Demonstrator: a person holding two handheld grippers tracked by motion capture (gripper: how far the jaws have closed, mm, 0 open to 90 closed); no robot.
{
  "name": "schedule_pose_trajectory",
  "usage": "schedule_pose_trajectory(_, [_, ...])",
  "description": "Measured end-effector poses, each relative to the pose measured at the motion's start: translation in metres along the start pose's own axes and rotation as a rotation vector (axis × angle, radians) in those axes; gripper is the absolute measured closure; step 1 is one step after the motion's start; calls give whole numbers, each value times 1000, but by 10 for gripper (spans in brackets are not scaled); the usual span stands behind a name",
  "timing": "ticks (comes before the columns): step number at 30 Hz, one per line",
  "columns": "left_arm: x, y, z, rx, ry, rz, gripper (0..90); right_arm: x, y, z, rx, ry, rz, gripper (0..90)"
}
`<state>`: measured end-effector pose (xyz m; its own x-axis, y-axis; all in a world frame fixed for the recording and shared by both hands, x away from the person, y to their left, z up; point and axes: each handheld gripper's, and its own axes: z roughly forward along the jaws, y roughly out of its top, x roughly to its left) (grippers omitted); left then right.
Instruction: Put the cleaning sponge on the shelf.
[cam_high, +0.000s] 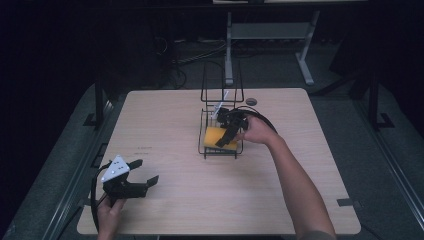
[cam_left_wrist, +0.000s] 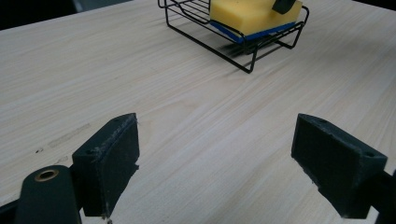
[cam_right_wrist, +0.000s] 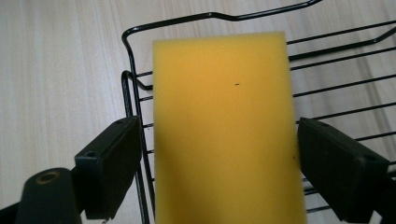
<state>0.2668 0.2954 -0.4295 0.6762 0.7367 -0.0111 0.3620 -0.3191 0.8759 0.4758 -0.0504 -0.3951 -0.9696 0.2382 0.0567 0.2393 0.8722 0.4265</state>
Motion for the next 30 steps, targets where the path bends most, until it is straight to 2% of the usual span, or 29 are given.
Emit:
schedule_pose_trajectory(2, [0,0,0,0,0,0,146,1,-1,-3,-20,0,7,149])
schedule_pose_trajectory(7, [0,0,1,-1,-1,0,146,4,-3,-10,-44,-3,-10,149])
schedule_pose_trajectory(9, [0,0,0,4,1,5,146,5,-4,-13,-39,-8,0,149])
schedule_pose_trajectory(12, [0,0,0,-1,-6,0,146,6,-7,-16,-68,2,15,152])
schedule_pose_trajectory(17, [-1,0,0,3,-5,1,146,8,-13,-18,-77,1,20,152])
schedule_pose_trajectory(21, [-2,0,1,2,-5,7,146,15,-12,-20,-67,-5,-2,152])
schedule_pose_trajectory(28, [-3,0,1,2,-9,10,146,26,-10,-25,-48,15,-16,152])
schedule_pose_trajectory(30, [-3,1,2,6,-5,8,146,31,-11,-26,-63,26,-27,152])
